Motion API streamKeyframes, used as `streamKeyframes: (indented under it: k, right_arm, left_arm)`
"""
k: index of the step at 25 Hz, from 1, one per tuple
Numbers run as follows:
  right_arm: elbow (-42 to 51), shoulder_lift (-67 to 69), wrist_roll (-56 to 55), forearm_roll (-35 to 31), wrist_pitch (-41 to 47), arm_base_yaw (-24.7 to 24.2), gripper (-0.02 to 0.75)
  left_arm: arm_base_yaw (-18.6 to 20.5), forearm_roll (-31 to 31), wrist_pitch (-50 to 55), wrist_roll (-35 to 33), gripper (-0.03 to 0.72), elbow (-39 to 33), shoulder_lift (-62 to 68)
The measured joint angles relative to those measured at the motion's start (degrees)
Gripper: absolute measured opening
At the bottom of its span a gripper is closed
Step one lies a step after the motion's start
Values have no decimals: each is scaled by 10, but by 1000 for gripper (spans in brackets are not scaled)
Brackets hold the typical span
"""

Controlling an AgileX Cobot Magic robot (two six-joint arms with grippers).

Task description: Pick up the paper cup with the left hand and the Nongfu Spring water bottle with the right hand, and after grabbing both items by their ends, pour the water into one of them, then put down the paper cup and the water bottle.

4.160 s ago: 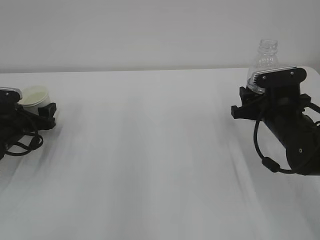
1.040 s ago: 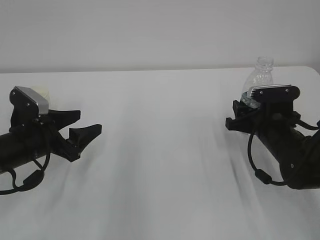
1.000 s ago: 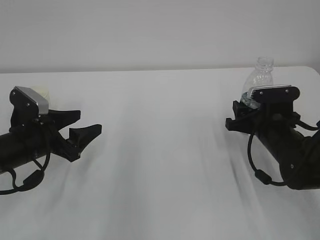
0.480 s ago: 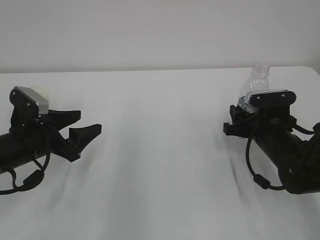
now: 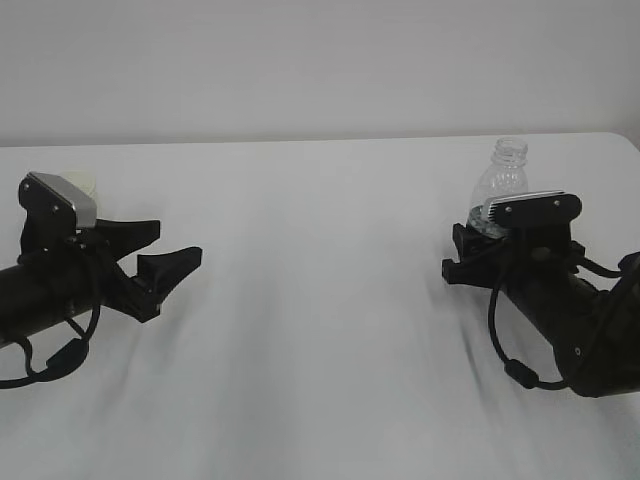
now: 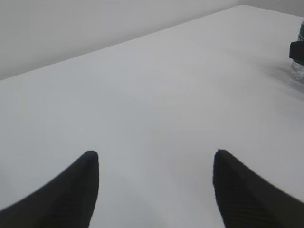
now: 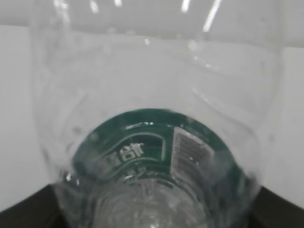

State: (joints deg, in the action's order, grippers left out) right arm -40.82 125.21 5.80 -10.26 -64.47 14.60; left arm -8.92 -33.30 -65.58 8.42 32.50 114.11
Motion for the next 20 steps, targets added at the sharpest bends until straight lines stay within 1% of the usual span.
streamKeyframes:
  k: [7, 13, 20]
  right_arm:
    - [0, 0, 0, 2, 0, 0, 475]
    - [6, 0, 0, 12, -5, 0, 584]
    - [8, 0, 0, 14, -8, 0, 599]
  left_arm:
    - [0, 1, 0, 0, 536, 0, 0]
    - [0, 1, 0, 1, 535, 0, 0]
    - [0, 2, 0, 1, 533, 0, 0]
